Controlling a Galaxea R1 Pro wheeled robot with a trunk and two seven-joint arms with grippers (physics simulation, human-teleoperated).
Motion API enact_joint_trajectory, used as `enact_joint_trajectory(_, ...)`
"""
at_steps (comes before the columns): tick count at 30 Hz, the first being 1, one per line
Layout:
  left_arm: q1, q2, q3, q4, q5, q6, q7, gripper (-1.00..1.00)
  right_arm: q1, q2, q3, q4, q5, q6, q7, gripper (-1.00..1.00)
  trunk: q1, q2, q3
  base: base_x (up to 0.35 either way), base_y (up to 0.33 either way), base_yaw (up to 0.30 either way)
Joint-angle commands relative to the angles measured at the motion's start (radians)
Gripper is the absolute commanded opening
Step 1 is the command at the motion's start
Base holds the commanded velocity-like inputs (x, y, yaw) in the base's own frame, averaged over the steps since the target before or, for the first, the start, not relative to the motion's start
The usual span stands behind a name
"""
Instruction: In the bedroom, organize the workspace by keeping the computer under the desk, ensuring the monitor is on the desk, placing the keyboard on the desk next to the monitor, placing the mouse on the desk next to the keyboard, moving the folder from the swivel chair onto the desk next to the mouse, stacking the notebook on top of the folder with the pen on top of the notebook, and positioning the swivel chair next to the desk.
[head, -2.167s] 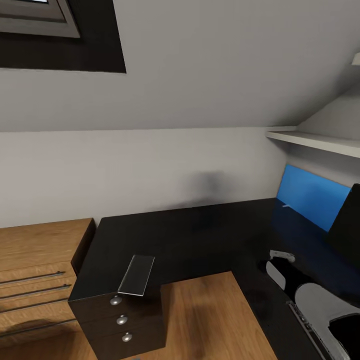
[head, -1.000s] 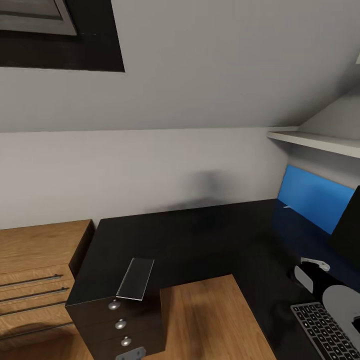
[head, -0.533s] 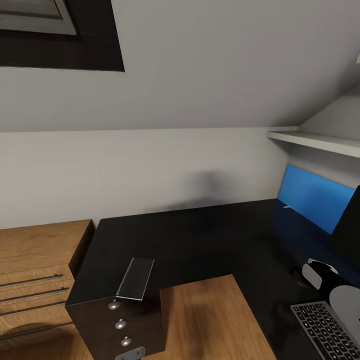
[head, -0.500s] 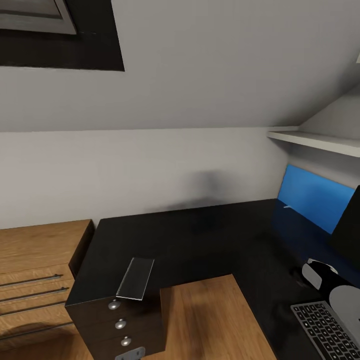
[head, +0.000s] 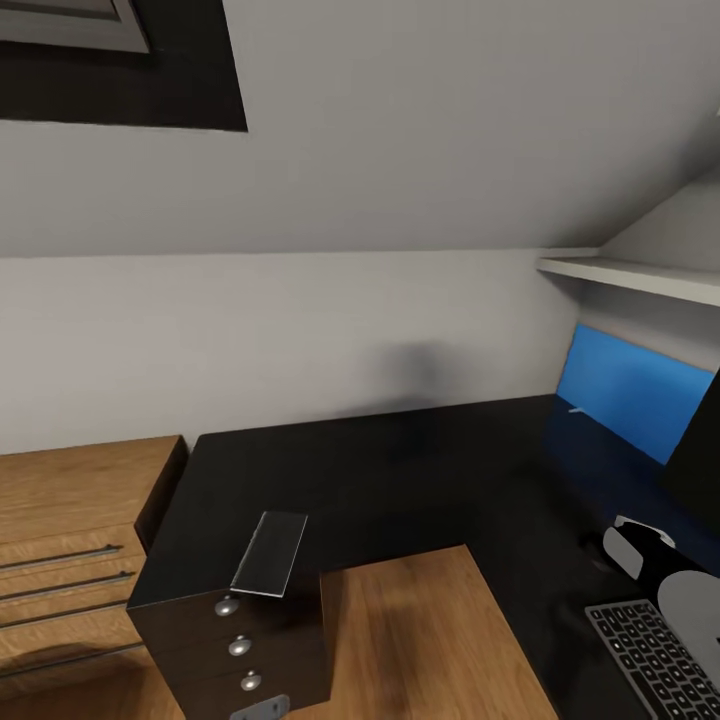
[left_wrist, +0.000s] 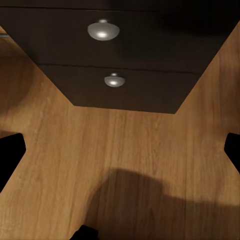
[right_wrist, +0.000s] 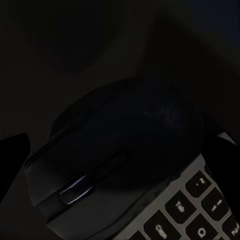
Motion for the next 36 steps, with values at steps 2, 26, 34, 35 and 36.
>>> enact_joint_trajectory(2,-0.002,0.001,-0.005,-0.001,0.01,-0.008,0.005,1.0,0.0,-0.001,0.008,-0.003,-0.009,0.0,-0.006,-1.0,0.008,-0.015,-0.008,0.0,0.0,0.0)
enact_joint_trajectory(26,-0.002,0.0,-0.008,0.015,0.009,-0.008,0.001,1.0,0.0,0.001,0.01,-0.003,-0.007,-0.005,-0.006,-1.0,0.1,-0.183,-0.083,0.0,0.0,0.0)
enact_joint_trajectory(34,-0.002,0.0,-0.008,0.017,0.01,-0.008,0.0,1.0,0.0,0.001,0.01,-0.003,-0.003,-0.005,-0.008,-1.0,0.115,-0.211,-0.095,0.0,0.0,0.0)
enact_joint_trajectory(35,-0.002,0.0,-0.008,0.017,0.01,-0.008,0.0,1.0,0.0,0.001,0.01,-0.003,-0.003,-0.005,-0.009,-1.0,0.115,-0.211,-0.095,0.0,0.0,0.0)
enact_joint_trajectory(36,-0.002,0.0,-0.008,0.017,0.01,-0.008,0.0,1.0,0.0,0.001,0.011,-0.003,-0.003,-0.005,-0.01,-1.0,0.115,-0.211,-0.095,0.0,0.0,0.0)
